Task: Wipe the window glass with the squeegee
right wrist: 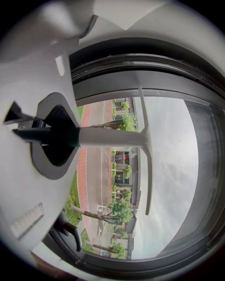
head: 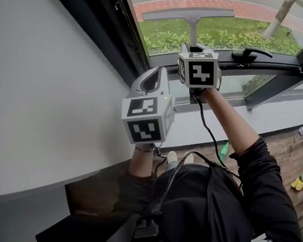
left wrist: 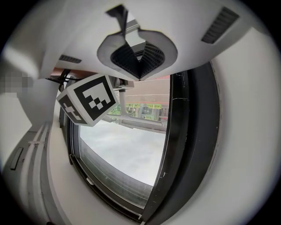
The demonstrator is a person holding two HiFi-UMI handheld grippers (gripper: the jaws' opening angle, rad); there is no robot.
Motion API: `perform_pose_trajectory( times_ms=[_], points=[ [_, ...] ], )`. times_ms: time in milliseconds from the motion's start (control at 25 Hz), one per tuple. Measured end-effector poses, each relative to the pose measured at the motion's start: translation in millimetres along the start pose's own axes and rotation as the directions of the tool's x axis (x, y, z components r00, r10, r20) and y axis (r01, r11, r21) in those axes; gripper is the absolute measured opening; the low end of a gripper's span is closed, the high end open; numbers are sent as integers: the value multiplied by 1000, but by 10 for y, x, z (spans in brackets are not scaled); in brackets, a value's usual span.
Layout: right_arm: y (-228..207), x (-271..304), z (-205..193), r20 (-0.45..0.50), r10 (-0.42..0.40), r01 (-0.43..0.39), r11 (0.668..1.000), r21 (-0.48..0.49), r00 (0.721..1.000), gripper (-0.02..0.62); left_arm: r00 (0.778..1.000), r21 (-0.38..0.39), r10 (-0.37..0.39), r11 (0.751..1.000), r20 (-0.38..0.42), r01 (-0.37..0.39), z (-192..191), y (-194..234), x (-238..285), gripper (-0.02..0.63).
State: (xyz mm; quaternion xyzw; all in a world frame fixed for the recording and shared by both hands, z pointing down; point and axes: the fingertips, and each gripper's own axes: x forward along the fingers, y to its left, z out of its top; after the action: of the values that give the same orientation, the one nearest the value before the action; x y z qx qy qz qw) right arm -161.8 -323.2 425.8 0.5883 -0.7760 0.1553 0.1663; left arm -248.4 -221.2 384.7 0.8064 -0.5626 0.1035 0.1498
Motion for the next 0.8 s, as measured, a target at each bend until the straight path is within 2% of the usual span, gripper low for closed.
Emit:
perform_pose_trajectory(
  times_ms=[240,800],
  points=[
    [31,29,-173,-22,4,-4,1000,-2,1000,55,1000,-12,-1,1000,3,1,-6,-17,6,0],
    [112,54,-491,-82,16,-16,1000,4,997,54,999,-11,7,1000,-49,-7,-212,-3,29,0]
  ],
)
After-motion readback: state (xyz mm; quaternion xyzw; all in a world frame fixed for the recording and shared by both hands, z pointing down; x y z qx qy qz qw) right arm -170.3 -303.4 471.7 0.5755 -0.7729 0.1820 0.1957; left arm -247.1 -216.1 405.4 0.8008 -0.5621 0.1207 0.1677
